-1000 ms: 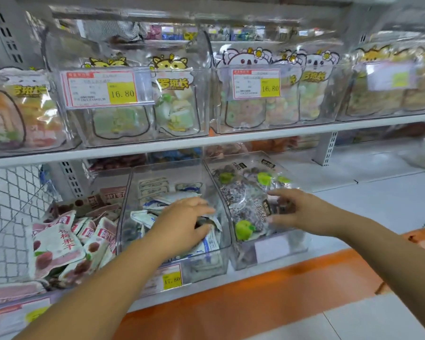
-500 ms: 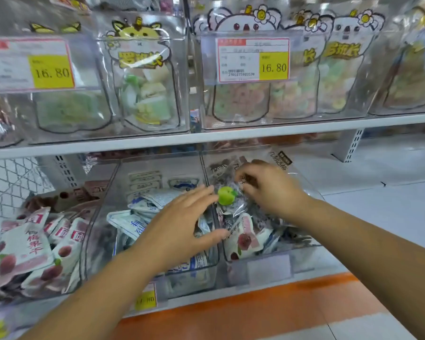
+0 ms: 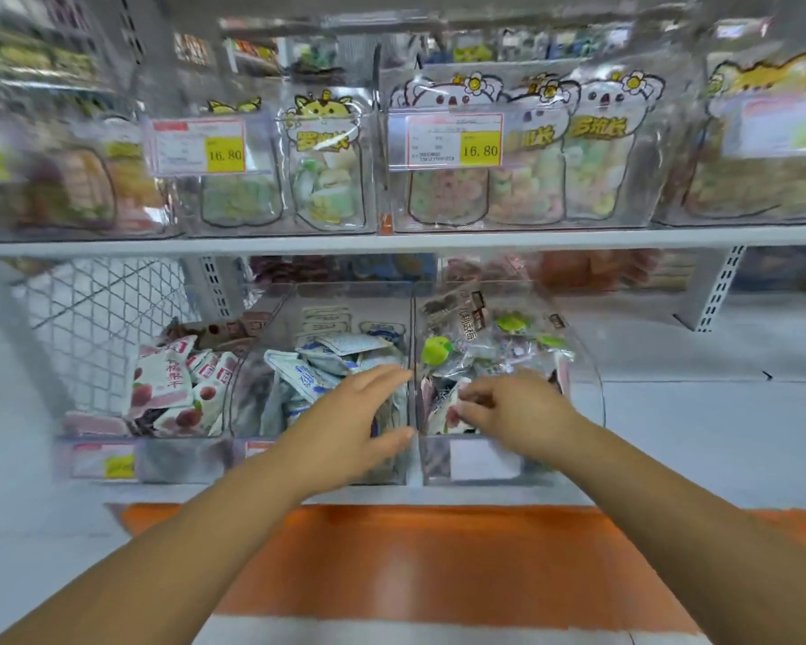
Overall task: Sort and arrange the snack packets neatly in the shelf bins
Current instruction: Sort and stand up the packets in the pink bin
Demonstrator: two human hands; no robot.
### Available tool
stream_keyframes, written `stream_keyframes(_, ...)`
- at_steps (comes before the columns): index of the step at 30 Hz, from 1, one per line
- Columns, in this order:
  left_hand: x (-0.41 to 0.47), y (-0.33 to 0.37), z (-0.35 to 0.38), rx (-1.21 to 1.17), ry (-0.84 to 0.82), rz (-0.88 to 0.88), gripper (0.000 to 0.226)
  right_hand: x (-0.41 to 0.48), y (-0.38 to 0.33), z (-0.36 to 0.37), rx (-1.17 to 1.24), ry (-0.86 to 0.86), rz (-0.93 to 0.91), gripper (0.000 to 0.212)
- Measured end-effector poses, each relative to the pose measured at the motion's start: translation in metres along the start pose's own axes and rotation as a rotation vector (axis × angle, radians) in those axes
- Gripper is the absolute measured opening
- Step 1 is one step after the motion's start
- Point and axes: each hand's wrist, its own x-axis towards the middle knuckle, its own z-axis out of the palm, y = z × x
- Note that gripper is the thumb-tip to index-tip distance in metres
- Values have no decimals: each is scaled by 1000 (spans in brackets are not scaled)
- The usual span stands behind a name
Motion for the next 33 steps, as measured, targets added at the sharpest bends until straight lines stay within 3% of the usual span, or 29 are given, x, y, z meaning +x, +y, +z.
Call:
stream_keyframes(4,-4,3,-9,30,-17,8,67,7,-10,16,206,124,155,41)
stream_keyframes(8,-9,-2,2,-107,61,3,65,7,-4,8,541,180,232,48)
stream_keyframes(12,-1,-7,5,-187,106,19,71,1,2,-21,912,253,133,46)
stream_keyframes(19,26,0,-10,-457,140,11,88,-11,-10,-49,1157,165,-91,38)
stream_keyframes(21,31,-1,-11,-555,104,3,79,-10,-15,-53,1228,169,-135,35)
stream_keyframes(25,42,-9,-14,-810,157,-27,35,3,-23,-48,1319,184,-181,35)
stream_keyframes(30,43,-10,-18,-1031,23,-30,59,21,-31,-39,1463,191,-234,39)
stream_keyframes(33,42,-7,-17,-1028,-11,-40,56,27,-39,-37,1562,162,-267,43)
